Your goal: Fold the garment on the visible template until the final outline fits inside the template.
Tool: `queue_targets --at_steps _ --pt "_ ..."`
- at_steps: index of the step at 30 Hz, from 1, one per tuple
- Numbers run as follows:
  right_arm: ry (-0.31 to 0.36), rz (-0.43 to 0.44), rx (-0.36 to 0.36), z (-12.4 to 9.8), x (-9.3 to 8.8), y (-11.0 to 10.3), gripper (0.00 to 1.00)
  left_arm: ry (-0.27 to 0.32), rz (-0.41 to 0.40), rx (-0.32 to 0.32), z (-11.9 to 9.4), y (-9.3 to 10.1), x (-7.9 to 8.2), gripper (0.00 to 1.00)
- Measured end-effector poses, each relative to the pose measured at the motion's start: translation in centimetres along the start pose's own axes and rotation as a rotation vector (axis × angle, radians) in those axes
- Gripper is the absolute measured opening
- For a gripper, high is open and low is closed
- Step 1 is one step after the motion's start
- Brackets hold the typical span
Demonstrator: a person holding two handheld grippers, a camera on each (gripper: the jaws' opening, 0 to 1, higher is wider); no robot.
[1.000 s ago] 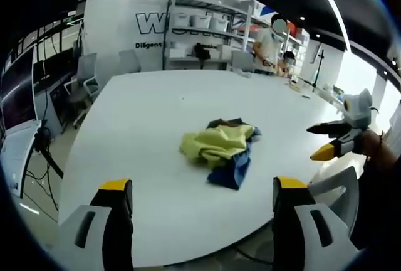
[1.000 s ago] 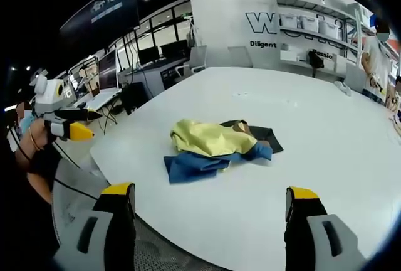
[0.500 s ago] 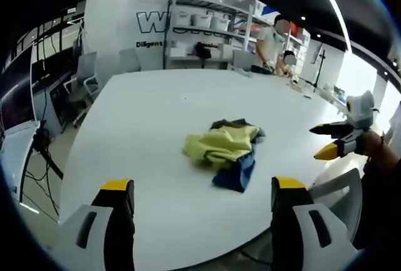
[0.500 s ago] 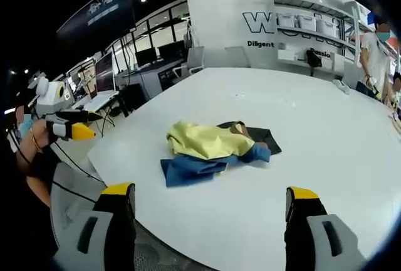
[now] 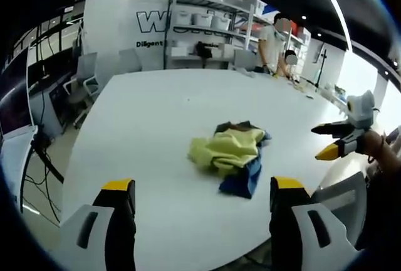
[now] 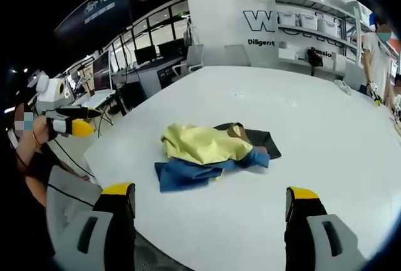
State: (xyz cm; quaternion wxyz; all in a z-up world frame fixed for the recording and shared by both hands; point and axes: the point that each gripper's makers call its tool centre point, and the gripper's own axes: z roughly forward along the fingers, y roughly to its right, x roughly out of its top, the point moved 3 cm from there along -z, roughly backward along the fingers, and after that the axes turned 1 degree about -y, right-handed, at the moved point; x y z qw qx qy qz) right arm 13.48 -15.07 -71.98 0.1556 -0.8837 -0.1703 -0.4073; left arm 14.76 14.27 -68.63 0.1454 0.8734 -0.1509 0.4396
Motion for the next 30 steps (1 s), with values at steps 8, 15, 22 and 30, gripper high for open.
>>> queue_targets --at_steps 8,15,22,30 --pt "-0.017 -0.025 0.003 1.3 0.7 0.6 0.99 -0.001 0.018 0.008 1.4 -0.9 1.0 0.84" --pt "-0.019 -0.066 -0.029 2.6 1.9 1.9 0.99 -0.003 0.001 0.005 2.8 -1.6 1.7 0.83" --pt "-0.041 -0.057 -0.030 4.2 2.0 3.0 0.99 -0.011 -0.010 0.001 5.0 -2.5 2.4 0.80" --pt "-0.045 -0.048 -0.043 5.9 2.4 4.2 0.97 -0.046 -0.027 -0.005 7.6 -3.0 1.9 0.77"
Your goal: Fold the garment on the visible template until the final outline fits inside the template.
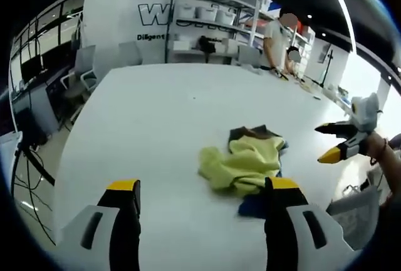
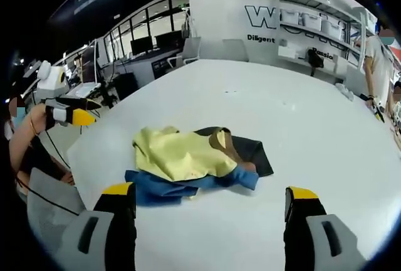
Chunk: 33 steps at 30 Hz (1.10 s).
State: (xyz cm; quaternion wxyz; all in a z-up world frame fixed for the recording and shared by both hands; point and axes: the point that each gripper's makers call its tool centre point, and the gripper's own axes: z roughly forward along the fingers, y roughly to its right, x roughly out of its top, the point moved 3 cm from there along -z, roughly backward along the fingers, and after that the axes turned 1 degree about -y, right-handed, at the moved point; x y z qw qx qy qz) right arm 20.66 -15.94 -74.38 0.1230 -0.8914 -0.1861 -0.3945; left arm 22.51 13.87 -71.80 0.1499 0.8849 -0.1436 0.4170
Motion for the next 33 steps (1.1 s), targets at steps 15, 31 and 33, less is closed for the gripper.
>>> queue_targets --at_steps 15,31,33 --pt "-0.003 0.093 0.056 3.3 -0.1 1.3 0.81 -0.024 -0.009 -0.002 4.4 -1.1 -0.2 0.65" --pt "-0.034 0.111 0.044 6.7 -1.2 3.9 0.67 0.000 -0.009 -0.015 10.2 -1.8 0.9 0.53" --pt "-0.037 0.108 0.041 7.1 -1.3 4.0 0.64 0.001 -0.018 -0.018 11.3 -2.0 1.1 0.51"
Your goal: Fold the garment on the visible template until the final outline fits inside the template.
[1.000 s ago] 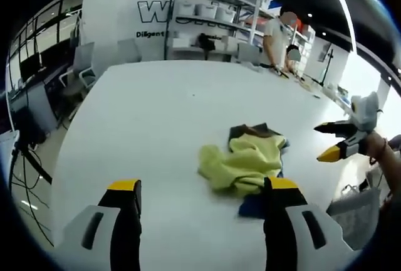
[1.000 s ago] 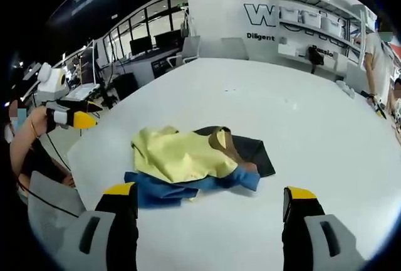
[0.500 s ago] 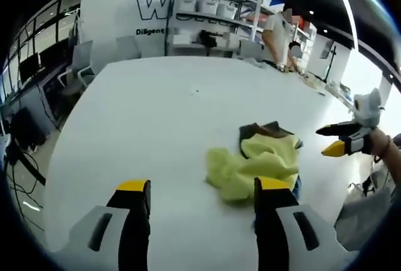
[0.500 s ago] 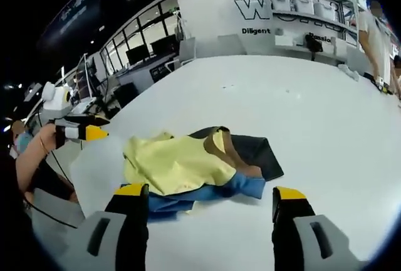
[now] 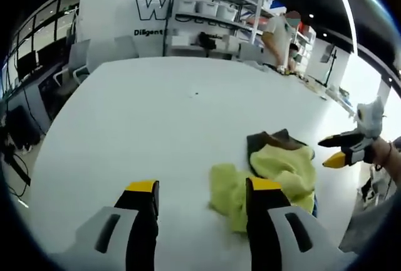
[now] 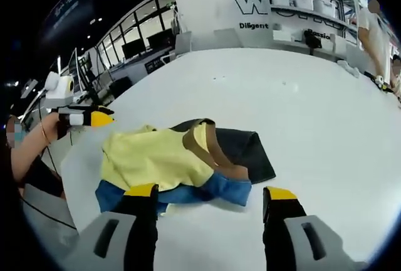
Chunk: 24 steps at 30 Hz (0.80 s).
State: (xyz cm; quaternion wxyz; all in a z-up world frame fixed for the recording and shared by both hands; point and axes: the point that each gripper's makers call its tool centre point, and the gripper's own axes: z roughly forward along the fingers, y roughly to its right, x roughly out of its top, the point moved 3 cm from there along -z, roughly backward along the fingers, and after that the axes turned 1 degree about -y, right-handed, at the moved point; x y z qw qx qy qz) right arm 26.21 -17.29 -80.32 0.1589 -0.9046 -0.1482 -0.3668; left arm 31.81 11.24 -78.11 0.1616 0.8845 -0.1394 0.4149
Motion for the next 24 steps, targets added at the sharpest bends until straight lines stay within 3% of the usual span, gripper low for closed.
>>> queue_targets --at_steps 5,14,18,21,24 --pt "-0.006 0.002 0.002 0.9 -0.2 0.2 0.60 -0.009 -0.018 -0.039 2.2 0.2 -0.1 0.42" --pt "-0.008 -0.007 -0.004 1.5 -0.4 0.6 0.53 -0.038 0.009 -0.084 4.6 1.3 -0.7 0.41" --pt "-0.027 -0.022 -0.018 1.7 -0.9 0.8 0.50 -0.076 0.002 -0.136 5.5 2.2 -1.1 0.32" --pt "-0.025 -0.034 -0.025 1.8 -1.0 0.9 0.45 -0.104 0.019 -0.148 6.1 2.4 -1.6 0.32" --pt "-0.015 0.006 -0.003 2.1 -1.1 0.9 0.40 -0.130 0.020 -0.152 6.9 2.4 -1.8 0.31"
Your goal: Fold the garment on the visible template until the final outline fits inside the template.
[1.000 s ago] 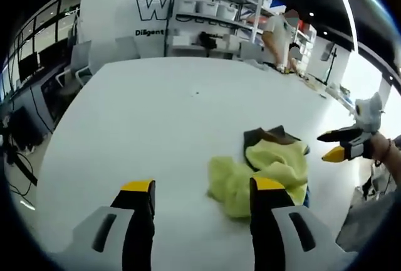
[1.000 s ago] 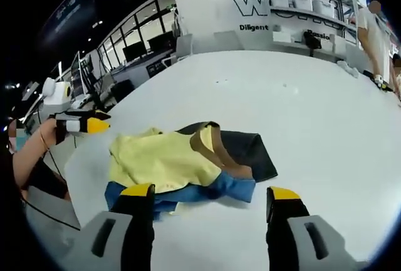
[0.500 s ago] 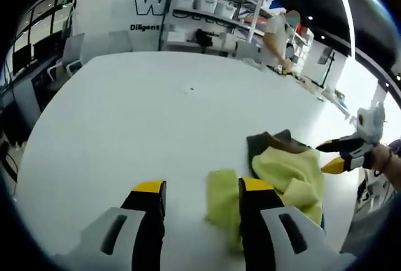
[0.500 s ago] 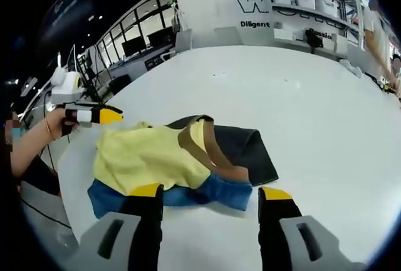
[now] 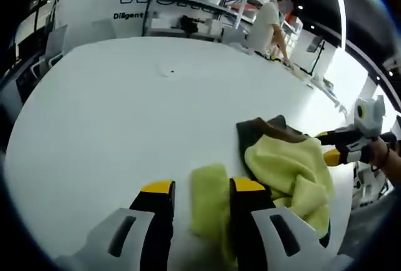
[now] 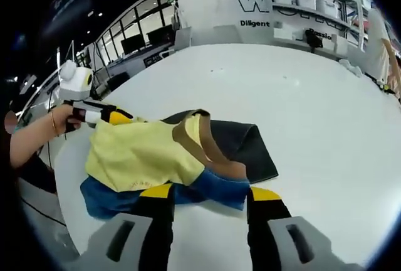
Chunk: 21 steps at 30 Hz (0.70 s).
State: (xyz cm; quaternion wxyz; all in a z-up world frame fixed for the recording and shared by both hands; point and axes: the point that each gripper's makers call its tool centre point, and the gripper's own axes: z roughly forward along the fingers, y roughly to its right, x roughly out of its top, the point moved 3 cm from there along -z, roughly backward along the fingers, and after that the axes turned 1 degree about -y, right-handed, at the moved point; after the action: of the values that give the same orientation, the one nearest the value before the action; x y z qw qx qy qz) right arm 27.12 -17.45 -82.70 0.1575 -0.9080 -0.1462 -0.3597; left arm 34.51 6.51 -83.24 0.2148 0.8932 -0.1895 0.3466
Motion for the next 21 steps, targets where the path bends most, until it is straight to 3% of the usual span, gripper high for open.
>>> queue_targets --at_steps 4,10,13,21 --pt "-0.005 -0.001 -0.004 0.3 -0.1 0.0 0.39 -0.016 -0.011 -0.009 0.3 0.3 0.0 0.23" --pt "-0.008 -0.018 -0.013 0.4 -0.3 -0.1 0.34 -0.033 0.036 -0.014 0.4 0.8 -0.2 0.08" --pt "-0.001 -0.032 -0.025 0.3 -0.3 0.0 0.27 -0.046 0.054 -0.021 0.4 0.9 -0.5 0.00" --pt "0.016 -0.061 -0.054 -0.1 0.0 0.6 0.04 -0.065 0.120 0.022 -1.0 0.2 -1.1 0.00"
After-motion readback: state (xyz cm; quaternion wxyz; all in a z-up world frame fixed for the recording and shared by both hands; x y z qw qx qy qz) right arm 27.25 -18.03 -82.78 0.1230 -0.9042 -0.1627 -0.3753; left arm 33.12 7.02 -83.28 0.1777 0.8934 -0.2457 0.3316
